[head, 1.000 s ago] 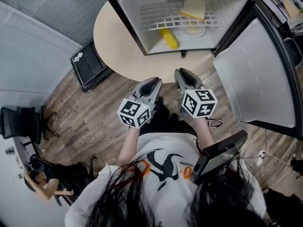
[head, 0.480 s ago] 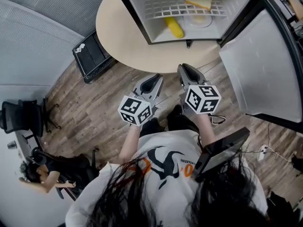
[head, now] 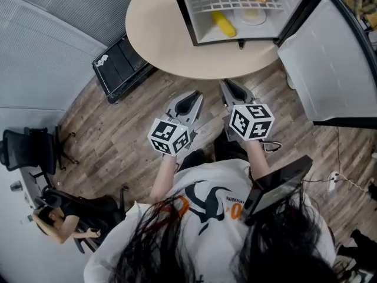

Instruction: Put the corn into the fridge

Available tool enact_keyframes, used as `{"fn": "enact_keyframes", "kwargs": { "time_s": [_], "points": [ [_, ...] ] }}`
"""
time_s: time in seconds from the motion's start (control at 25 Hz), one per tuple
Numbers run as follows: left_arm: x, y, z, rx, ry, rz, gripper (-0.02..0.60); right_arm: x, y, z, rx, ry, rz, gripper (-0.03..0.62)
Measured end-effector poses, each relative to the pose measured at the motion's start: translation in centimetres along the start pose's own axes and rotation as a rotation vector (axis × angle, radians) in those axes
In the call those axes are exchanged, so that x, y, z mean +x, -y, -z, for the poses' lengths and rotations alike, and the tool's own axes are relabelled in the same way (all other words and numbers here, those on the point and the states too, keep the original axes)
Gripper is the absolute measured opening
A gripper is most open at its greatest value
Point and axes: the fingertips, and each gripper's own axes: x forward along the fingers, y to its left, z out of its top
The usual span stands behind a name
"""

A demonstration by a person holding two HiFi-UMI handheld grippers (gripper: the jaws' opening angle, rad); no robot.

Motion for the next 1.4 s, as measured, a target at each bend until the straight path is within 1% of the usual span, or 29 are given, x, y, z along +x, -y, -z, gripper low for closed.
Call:
{"fn": "enact_keyframes", "kwargs": {
  "time_s": [0.08, 0.28, 0.4, 0.56, 0.68, 0.84, 0.96, 1.12, 1.4],
  "points": [
    [-1.7, 0.0, 0.1, 0.003, 0.008, 0.011, 0.042, -0.3, -1.7, 1.1, -0.008, -0.004, 0.003, 0.054],
    [-5.3, 2.1, 1.3, 0.015, 0.006, 0.054, 0.043, -2.9, -5.1, 3.8, -0.008, -0.005, 0.01, 0.046],
    [-7.5, 2.6, 1.9, 0.017, 0.013, 0.073, 0.043, -3.9, -7.2, 5.2, -0.019, 0.0, 0.016, 0.044],
    [-9.8, 3.5, 2.8, 0.022, 0.013, 0.109, 0.043, -5.7, -9.1, 7.2, -0.003, 0.006, 0.038, 0.043],
    [-10.9, 4.4, 3.1, 0.024, 0.018, 0.14, 0.042, -7.3, -9.7, 8.1, -0.001, 0.007, 0.075, 0.043],
    [-11.7, 5.4, 3.5, 0.031, 0.023, 0.158, 0.043, -8.8, -9.6, 8.8, 0.009, 0.016, 0.117, 0.043],
    [-12.0, 6.1, 3.8, 0.039, 0.023, 0.176, 0.042, -9.9, -9.6, 9.1, 0.024, 0.029, 0.126, 0.043],
    [-12.2, 6.7, 3.5, 0.053, 0.029, 0.202, 0.042, -11.1, -9.7, 9.0, 0.015, 0.046, 0.15, 0.043],
    [-12.0, 7.0, 2.9, 0.068, 0.035, 0.228, 0.043, -11.4, -9.8, 8.2, 0.003, 0.073, 0.151, 0.044]
  ]
}}
